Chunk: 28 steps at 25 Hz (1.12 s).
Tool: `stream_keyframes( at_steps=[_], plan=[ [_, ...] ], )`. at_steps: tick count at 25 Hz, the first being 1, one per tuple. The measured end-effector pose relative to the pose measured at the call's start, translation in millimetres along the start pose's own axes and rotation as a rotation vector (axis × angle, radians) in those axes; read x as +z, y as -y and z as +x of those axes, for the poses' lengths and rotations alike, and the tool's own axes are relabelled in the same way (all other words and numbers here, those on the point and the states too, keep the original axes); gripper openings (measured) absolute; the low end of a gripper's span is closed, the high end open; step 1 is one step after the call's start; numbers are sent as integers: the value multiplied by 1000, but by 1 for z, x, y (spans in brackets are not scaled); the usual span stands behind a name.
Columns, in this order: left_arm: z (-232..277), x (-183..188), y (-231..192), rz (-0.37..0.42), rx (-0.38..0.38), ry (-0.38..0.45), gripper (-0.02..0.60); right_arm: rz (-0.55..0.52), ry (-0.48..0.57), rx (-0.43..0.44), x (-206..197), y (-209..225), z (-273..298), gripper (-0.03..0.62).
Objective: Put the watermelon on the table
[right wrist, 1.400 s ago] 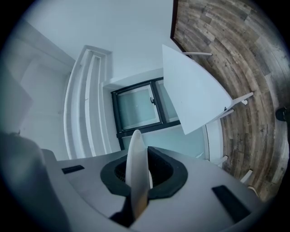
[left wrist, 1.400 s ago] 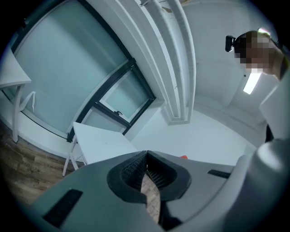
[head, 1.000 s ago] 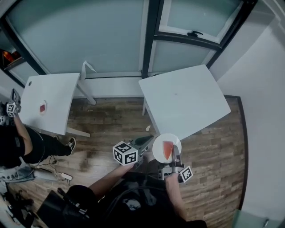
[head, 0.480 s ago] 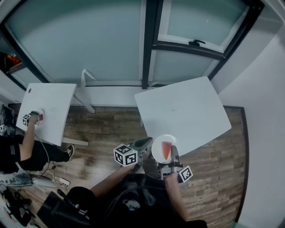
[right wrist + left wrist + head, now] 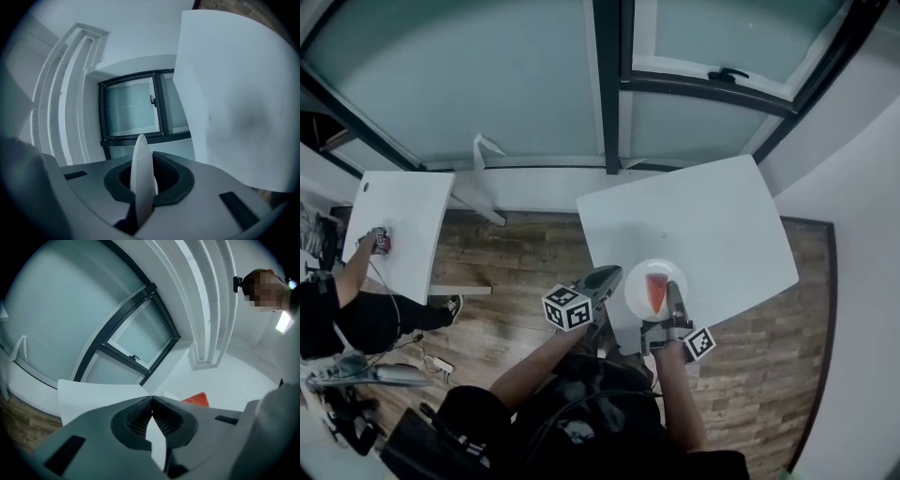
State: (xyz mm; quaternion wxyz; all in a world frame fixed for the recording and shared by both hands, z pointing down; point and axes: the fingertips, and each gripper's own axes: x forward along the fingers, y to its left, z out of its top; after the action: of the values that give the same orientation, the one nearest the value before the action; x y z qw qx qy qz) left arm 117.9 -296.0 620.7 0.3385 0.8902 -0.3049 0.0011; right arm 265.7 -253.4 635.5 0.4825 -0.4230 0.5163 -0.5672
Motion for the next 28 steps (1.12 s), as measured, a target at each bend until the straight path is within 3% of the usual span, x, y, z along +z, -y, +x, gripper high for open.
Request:
stream_keyframes(
  at_steps=[6,11,17,22,26,28],
  plan=[
    [45,9,-51,39,45,-51,5,-42,13,-15,24,30,66,29],
    [98,22,-115,117,84,-81,5,-45,43,-35,49,72,131,29],
    [157,25,-187,108,137,-131,5,-49,113,-113,84,140,209,29],
    [193,18,-212,123,142,-183,5,-68,178,-222,120,192,253,29],
    [200,17,-215,88,81,-168,5,-63,172,-259,136,215,284,29],
    [198,11,-224,66,85,-167,5,-72,167,-299,135,220,293,29]
  ],
)
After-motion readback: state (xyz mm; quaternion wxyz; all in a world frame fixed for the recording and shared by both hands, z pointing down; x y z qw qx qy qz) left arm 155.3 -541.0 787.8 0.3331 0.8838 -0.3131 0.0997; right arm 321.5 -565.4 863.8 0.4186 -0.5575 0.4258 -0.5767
